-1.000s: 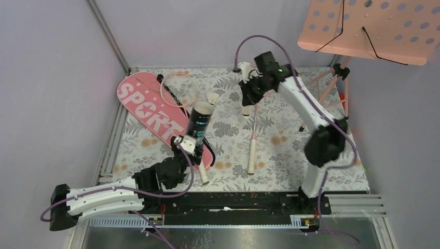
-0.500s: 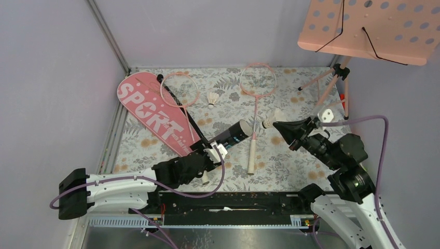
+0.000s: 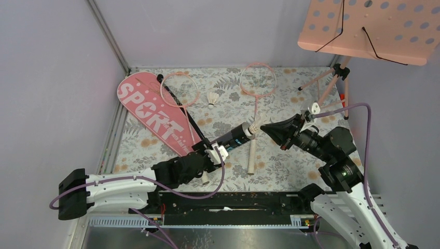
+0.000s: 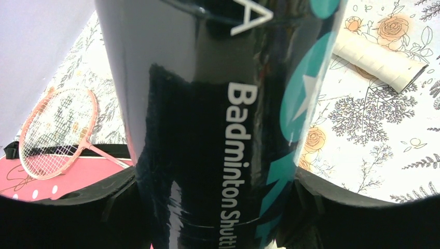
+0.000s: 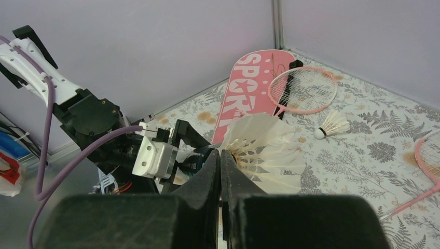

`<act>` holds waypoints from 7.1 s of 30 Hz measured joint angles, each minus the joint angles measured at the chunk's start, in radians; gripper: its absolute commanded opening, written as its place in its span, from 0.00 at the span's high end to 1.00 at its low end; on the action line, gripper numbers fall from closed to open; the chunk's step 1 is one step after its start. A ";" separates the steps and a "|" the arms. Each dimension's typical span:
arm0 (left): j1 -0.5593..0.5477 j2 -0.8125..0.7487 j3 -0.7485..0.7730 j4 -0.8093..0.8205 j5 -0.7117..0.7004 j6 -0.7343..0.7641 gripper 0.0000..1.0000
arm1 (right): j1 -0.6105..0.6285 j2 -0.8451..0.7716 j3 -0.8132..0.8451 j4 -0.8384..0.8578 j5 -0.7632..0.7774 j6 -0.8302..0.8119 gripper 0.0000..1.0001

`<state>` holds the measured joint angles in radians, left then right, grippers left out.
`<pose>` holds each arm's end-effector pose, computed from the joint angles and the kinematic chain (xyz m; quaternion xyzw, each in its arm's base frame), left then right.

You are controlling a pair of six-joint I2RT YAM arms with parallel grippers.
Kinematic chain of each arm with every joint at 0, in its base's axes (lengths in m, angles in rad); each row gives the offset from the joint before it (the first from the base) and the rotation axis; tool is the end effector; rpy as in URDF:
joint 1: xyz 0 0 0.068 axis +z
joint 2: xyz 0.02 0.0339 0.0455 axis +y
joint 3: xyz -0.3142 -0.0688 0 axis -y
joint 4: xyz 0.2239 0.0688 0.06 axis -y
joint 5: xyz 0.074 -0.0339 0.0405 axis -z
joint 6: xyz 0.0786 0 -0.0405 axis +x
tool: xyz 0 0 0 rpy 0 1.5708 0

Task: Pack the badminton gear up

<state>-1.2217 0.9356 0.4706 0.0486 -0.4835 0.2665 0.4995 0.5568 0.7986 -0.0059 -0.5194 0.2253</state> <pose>0.1000 -0.1679 0.2616 0.4550 0.6871 -0.0654 0.5627 0.0643 0.0795 0.4247 -0.2816 0.5651 0.4177 0.6534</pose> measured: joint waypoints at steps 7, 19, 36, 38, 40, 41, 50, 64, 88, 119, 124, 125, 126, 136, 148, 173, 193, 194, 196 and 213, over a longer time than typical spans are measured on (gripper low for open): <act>0.000 -0.005 0.000 -0.002 0.011 0.000 0.84 | 0.000 -0.042 -0.056 0.054 -0.018 0.016 1.00; 0.000 -0.020 -0.002 0.003 0.033 -0.003 0.84 | 0.000 -0.058 -0.061 0.030 0.092 0.000 1.00; 0.001 -0.043 -0.006 0.022 0.048 -0.006 0.83 | 0.000 0.065 -0.065 0.064 -0.060 0.079 1.00; 0.001 -0.045 -0.006 0.023 0.048 -0.007 0.84 | 0.002 0.089 -0.079 0.135 -0.130 0.147 1.00; 0.001 -0.045 -0.006 0.024 0.050 -0.008 0.84 | 0.010 0.116 -0.092 0.194 -0.174 0.204 1.00; 0.001 -0.046 -0.006 0.024 0.052 -0.008 0.84 | 0.017 0.132 -0.093 0.209 -0.187 0.225 1.00; 0.006 -0.093 -0.029 0.016 0.053 -0.007 0.83 | 0.111 0.218 -0.041 0.167 -0.119 0.249 1.00; 0.010 -0.129 -0.050 0.021 0.061 -0.001 0.83 | 0.140 0.235 0.003 0.121 -0.109 0.252 0.72; 0.005 -0.137 -0.055 0.055 0.102 -0.004 0.83 | 0.155 0.178 0.295 -0.250 0.020 0.084 0.00; 0.003 -0.220 -0.098 0.071 0.105 0.008 0.82 | 0.217 0.669 0.494 -0.557 0.117 -0.154 0.00; -0.006 -0.224 -0.118 0.125 -0.010 -0.006 0.85 | 0.224 0.606 0.528 -0.547 0.192 -0.154 0.00; -0.005 -0.230 -0.122 0.133 -0.050 -0.014 0.85 | 0.225 0.580 0.546 -0.547 0.208 -0.154 0.00; -0.005 -0.240 -0.126 0.142 -0.094 -0.024 0.85 | 0.227 0.554 0.563 -0.547 0.225 -0.155 0.00; -0.002 -0.475 -0.150 0.276 -0.486 -0.081 0.83 | 0.217 0.447 0.644 -0.457 0.475 -0.162 0.00; 0.002 -0.555 -0.198 0.362 -0.678 -0.137 0.81 | 0.027 1.304 0.933 -0.337 0.204 -0.086 0.00; 0.006 -0.494 -0.198 0.342 -0.715 -0.166 0.80 | -0.052 2.167 1.637 0.039 -0.004 0.568 0.02; 0.006 -0.541 -0.198 0.303 -0.664 -0.189 0.80 | -0.046 1.887 1.176 -0.055 -0.102 0.379 0.31; 0.006 -0.541 -0.198 0.303 -0.663 -0.189 0.80 | -0.045 1.875 1.164 -0.053 -0.102 0.373 0.33; 0.006 -0.541 -0.198 0.303 -0.660 -0.189 0.80 | -0.043 1.865 1.154 -0.052 -0.102 0.365 0.34; 0.006 -0.541 -0.198 0.284 -0.614 -0.195 0.82 | 0.000 1.764 0.969 -0.033 -0.072 0.321 1.00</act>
<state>-1.2160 0.3946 0.2726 0.3328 -1.0973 0.0711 0.4995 2.3211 1.7672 -0.0387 -0.5915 0.5461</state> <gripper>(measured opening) 0.668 0.019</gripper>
